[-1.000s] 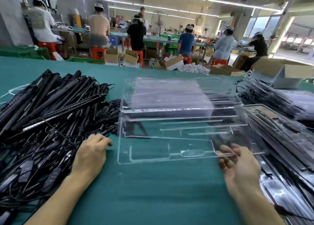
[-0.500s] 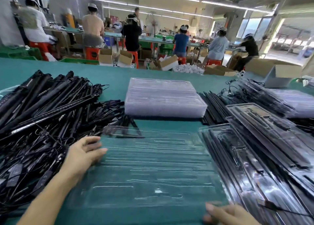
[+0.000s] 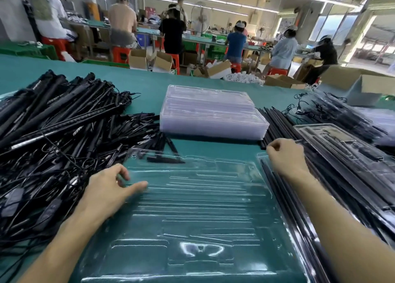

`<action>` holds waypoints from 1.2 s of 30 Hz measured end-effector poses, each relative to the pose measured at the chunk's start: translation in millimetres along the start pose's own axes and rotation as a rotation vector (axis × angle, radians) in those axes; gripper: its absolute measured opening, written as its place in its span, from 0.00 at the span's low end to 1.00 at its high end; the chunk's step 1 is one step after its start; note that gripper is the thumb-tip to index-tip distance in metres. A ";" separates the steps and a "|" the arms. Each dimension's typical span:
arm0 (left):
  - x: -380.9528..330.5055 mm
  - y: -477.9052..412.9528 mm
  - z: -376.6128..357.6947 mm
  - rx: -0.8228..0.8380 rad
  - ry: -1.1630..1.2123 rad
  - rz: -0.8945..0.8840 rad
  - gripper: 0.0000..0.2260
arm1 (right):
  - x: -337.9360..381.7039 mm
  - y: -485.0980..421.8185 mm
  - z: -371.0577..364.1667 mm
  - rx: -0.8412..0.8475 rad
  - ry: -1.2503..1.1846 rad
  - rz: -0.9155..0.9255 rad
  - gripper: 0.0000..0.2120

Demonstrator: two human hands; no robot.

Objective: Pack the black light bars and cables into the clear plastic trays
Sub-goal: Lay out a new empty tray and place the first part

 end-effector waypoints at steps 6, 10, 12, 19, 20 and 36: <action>-3.6 3.7 -0.6 -0.051 -0.044 -0.092 0.16 | -16.0 -50.9 -59.4 0.236 0.345 0.013 0.13; -8.4 3.2 0.4 -0.069 -0.046 -0.144 0.11 | -29.1 -66.3 -73.8 0.270 0.490 -0.039 0.17; -7.1 3.2 -0.6 -0.067 -0.048 -0.142 0.10 | -32.7 -72.5 -75.1 0.236 0.491 -0.084 0.19; -4.4 2.9 -2.6 -0.094 0.010 -0.119 0.09 | -35.1 -81.7 -74.0 0.095 0.487 -0.200 0.17; -4.8 2.3 -2.6 -0.096 0.018 -0.117 0.09 | -37.3 -82.6 -73.9 0.099 0.490 -0.212 0.17; -6.3 3.1 -1.4 -0.079 0.023 -0.099 0.10 | -46.9 -82.6 -62.7 -0.008 0.433 -0.313 0.21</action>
Point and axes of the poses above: each hand's wrist, its own y-axis away from the middle knuckle, its own z-axis out of the back of the hand, x = y × z, the point moved 9 cm from there along -y, towards the middle knuckle, and after that the axes turned 1 degree about z, right-handed, at the moved point
